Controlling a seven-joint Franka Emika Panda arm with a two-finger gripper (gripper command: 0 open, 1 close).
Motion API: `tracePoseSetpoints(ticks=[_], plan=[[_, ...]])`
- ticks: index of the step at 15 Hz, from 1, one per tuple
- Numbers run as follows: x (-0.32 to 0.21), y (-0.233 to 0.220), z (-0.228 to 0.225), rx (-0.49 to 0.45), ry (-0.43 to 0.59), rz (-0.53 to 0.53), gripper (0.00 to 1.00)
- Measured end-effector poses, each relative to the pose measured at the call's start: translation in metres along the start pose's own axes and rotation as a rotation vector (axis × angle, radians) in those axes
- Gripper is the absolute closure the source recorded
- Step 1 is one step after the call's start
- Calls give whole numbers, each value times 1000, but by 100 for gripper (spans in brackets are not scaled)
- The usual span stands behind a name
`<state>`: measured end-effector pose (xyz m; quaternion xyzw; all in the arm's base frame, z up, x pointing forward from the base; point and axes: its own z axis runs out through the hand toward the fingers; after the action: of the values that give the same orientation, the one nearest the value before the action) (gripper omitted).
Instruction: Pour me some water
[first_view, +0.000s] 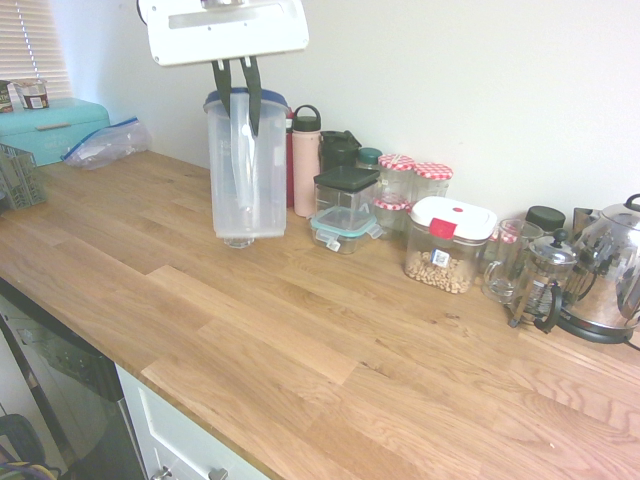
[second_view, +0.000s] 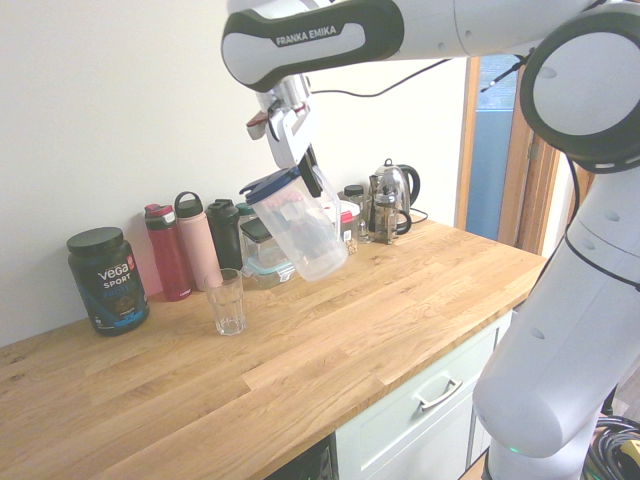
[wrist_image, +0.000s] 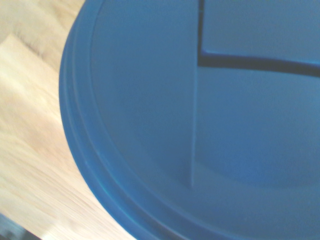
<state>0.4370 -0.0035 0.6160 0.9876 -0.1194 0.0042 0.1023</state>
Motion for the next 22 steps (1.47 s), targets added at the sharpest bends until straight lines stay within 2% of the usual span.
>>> tracePoseSetpoints(ticks=[4, 9, 13, 16, 19, 22], plan=[[-41, 71, 42, 122, -16, 198, 100], [-59, 123, 86, 209, 69, 454, 100], [-47, 133, 111, 267, 198, 645, 100], [-38, 123, 132, 285, 308, 785, 100], [-40, 110, 149, 220, 389, 901, 100], [-43, 107, 159, 182, 373, 936, 100]])
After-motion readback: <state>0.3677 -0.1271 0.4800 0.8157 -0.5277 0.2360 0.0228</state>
